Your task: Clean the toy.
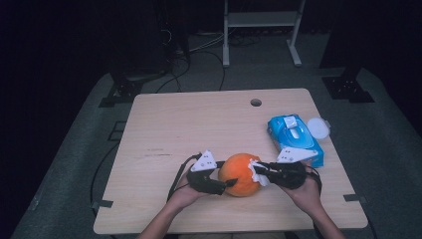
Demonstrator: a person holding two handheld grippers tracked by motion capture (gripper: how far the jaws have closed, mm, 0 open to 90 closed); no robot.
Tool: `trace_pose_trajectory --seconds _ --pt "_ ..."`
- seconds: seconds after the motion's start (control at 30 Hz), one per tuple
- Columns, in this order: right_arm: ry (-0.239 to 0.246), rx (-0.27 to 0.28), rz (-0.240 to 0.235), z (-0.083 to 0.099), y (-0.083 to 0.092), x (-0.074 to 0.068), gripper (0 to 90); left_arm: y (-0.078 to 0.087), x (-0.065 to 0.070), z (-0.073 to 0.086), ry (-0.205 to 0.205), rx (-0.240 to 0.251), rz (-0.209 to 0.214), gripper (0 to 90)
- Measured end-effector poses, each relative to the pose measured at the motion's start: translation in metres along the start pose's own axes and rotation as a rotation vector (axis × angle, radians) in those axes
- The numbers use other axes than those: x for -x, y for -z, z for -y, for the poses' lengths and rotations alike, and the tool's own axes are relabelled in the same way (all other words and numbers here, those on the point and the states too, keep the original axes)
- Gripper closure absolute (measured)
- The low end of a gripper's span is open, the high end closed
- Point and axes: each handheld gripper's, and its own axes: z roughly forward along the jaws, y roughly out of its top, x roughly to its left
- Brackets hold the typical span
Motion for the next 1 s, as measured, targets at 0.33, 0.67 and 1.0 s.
trace_pose_trajectory --seconds 0.33,0.67,1.0 --pt "0.035 -0.022 -0.058 -0.001 0.001 -0.002 79.5 0.002 -0.001 0.004 -0.053 -0.006 0.057 22.2" --pt "0.056 -0.003 -0.051 -0.006 0.002 -0.009 79.4 -0.008 -0.001 0.006 0.032 -0.017 0.039 27.1" --pt "0.088 0.022 -0.015 -0.013 0.004 -0.014 79.3 -0.014 0.009 0.005 0.002 -0.029 0.041 28.2"
